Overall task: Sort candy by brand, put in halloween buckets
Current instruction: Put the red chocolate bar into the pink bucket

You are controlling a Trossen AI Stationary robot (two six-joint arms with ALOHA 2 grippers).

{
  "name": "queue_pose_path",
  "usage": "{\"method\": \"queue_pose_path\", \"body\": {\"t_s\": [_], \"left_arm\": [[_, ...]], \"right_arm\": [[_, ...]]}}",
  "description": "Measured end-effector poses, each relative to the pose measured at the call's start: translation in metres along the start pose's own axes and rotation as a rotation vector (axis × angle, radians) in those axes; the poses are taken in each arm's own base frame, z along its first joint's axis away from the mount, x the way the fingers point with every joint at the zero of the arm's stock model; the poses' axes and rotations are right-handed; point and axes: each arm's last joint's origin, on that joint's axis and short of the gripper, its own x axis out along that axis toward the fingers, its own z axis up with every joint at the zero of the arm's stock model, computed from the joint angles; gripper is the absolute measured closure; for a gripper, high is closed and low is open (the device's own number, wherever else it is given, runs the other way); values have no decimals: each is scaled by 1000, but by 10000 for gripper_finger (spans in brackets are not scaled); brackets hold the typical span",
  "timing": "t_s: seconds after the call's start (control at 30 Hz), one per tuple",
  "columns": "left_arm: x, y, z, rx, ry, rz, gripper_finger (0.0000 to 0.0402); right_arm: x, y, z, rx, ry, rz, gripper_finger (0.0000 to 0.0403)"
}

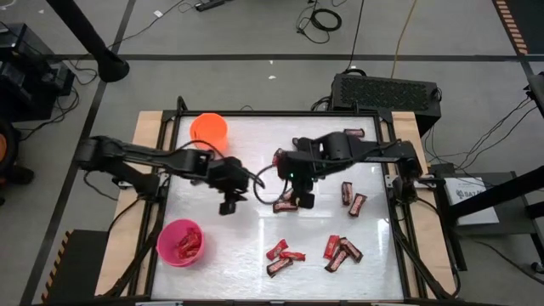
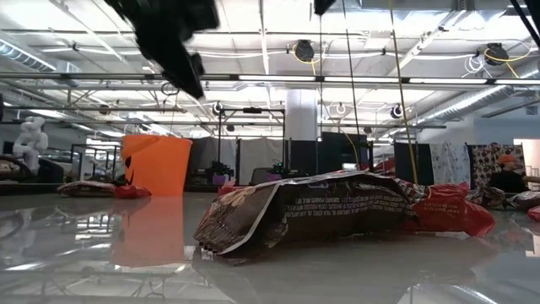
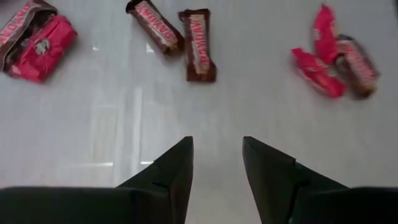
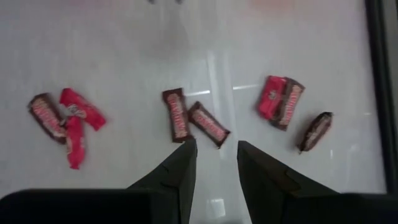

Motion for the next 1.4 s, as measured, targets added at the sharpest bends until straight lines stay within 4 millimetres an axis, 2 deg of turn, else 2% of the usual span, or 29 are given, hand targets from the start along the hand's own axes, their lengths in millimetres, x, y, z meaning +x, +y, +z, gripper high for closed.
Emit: {"method": "queue_pose_path", "body": {"t_s": [0.2, 0.37, 0.6, 0.77, 1.13, 1.4], "left_arm": [[38, 17, 7, 124, -5, 34, 255], [61, 51, 16, 84, -13, 157, 255], [88, 108, 38, 209, 22, 257, 255], [112, 133, 52, 285, 60, 291, 256], [142, 143, 46, 343, 128, 279, 256], [147, 143, 42, 338, 151, 269, 268]], "right_arm": [[-4, 31, -9, -2, 3, 38, 294], [8, 50, -26, 68, 79, 17, 294], [33, 64, -60, 189, 200, -50, 294], [51, 62, -78, 281, 196, -53, 294], [61, 55, -115, 391, 20, 95, 294], [68, 43, -135, 411, -11, 114, 294]]}}
